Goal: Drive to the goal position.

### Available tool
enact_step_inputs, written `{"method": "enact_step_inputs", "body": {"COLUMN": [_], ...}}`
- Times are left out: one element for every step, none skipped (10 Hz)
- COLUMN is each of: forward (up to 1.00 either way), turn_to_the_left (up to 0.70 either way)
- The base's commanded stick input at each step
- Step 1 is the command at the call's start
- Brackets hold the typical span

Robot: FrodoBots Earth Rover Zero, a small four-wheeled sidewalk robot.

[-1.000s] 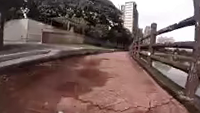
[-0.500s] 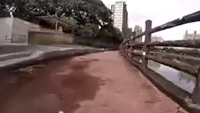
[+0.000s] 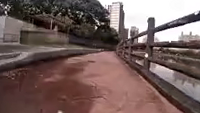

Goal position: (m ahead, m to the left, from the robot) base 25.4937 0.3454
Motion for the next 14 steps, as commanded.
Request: {"method": "enact_step_inputs", "body": {"forward": [0.70, 0.70, 0.70, 0.70, 0.70, 0.70, 0.70, 0.70, 0.70, 0.70, 0.70, 0.70, 0.70, 0.70], "turn_to_the_left": [0.00, 0.00, 0.00, 0.00, 0.00, 0.00, 0.00, 0.00, 0.00, 0.00, 0.00, 0.00, 0.00, 0.00]}}
